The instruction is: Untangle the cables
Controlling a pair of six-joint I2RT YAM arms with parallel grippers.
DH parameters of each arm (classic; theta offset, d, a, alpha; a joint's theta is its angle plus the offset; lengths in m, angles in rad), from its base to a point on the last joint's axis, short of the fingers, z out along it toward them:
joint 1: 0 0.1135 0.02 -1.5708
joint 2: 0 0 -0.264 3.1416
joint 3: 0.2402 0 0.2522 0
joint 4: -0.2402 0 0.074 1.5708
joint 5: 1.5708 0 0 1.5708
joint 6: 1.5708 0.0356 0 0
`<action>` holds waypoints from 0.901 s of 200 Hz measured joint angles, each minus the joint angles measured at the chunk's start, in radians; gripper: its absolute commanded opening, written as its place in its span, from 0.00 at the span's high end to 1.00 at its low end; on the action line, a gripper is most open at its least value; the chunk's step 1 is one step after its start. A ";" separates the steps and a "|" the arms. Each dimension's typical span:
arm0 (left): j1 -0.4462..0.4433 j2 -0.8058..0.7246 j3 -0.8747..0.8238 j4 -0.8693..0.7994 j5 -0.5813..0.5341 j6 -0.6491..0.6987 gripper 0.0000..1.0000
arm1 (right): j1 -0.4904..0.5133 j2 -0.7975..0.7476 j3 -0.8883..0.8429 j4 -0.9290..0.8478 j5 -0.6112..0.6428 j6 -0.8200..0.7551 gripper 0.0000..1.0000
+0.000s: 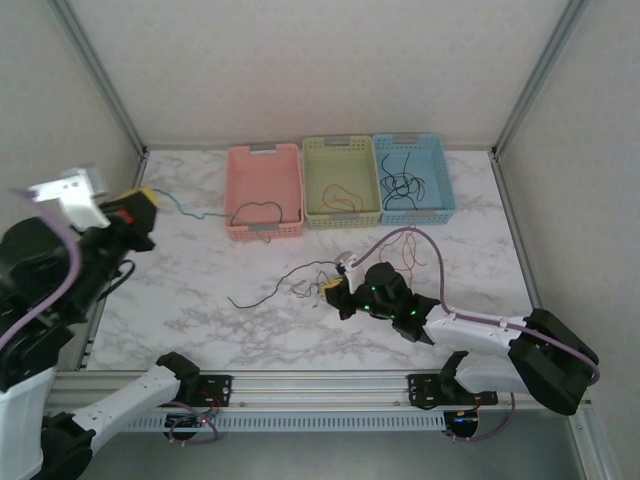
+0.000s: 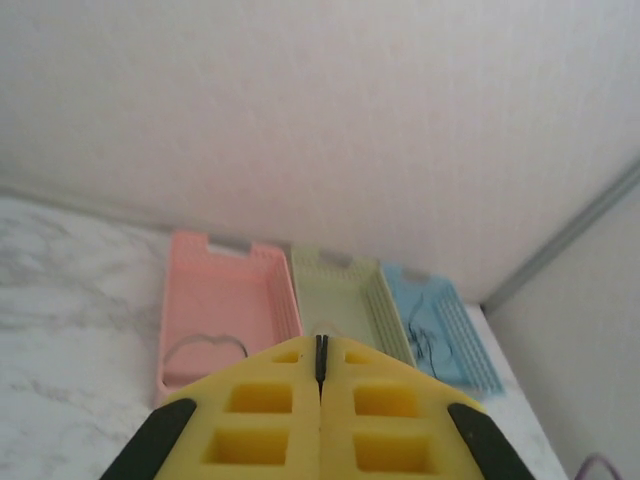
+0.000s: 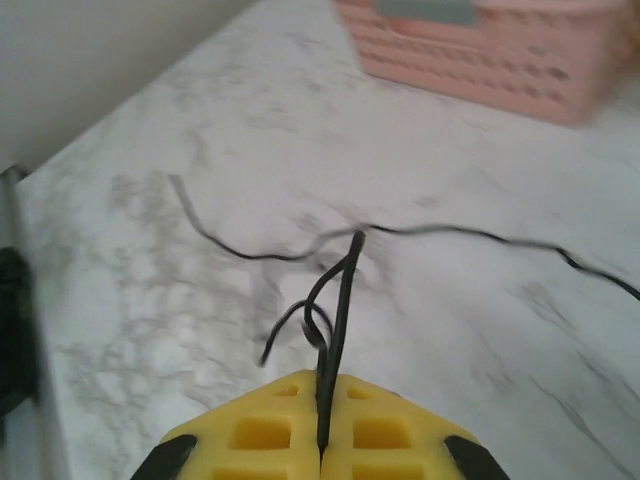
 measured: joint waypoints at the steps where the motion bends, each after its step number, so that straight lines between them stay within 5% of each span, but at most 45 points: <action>1: 0.000 -0.002 0.002 0.000 -0.003 0.001 1.00 | -0.005 -0.001 -0.003 -0.002 0.003 0.004 1.00; 34: 0.000 -0.054 0.060 0.002 -0.104 0.035 1.00 | -0.051 -0.049 -0.029 -0.044 0.047 0.050 1.00; 77: 0.000 0.003 0.008 0.006 -0.094 0.052 1.00 | -0.054 -0.146 -0.004 -0.130 0.061 0.054 1.00; 180: 0.114 0.663 0.033 0.117 -0.025 0.113 1.00 | -0.060 -0.314 0.100 -0.318 0.089 0.036 1.00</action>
